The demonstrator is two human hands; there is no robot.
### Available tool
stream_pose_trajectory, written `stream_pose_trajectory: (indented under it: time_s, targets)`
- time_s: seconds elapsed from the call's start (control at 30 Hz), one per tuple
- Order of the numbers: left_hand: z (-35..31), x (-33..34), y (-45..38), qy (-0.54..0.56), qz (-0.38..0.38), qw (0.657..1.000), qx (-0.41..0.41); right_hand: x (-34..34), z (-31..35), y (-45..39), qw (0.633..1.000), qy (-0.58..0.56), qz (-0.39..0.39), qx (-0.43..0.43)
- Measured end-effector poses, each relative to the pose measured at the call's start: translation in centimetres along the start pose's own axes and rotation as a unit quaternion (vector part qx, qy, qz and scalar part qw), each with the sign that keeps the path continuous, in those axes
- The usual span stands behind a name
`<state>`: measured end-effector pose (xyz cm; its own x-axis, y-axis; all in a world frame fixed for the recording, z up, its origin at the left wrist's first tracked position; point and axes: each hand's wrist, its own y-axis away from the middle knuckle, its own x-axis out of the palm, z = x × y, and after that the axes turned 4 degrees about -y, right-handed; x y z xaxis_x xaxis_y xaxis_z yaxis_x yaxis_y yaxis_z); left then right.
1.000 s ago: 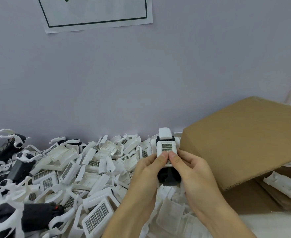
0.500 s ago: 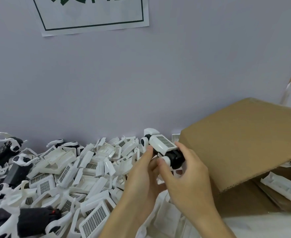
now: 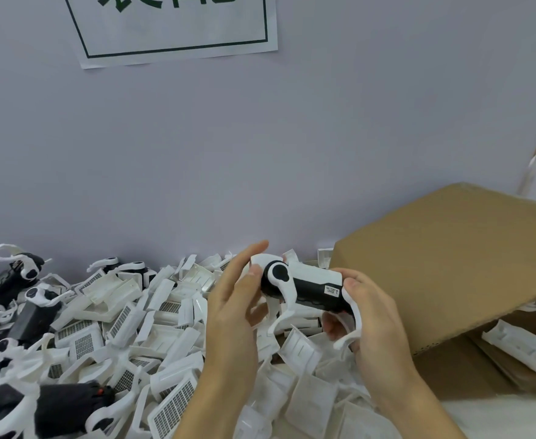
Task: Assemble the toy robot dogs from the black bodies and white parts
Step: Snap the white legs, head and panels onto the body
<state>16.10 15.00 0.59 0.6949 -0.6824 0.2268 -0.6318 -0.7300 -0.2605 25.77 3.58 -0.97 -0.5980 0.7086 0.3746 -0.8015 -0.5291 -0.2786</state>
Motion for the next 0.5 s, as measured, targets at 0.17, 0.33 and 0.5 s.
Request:
stream_pose_trajectory:
  time_s: [0.17,0.33,0.5]
  targets:
    - [-0.44,0.23,0.12,0.015,0.013,1.000,0.008,-0.20,-0.10,0.04,0.998,-0.046,-0.003,0.040]
    - [-0.63,0.17,0.01,0.029,0.038,0.998,0.036,0.15,-0.40,0.30,0.982,-0.152,-0.036,0.103]
    - [-0.61,0.26,-0.08,0.051,0.110,0.991,0.057,0.60,-0.12,0.73,0.956,-0.228,-0.005,0.184]
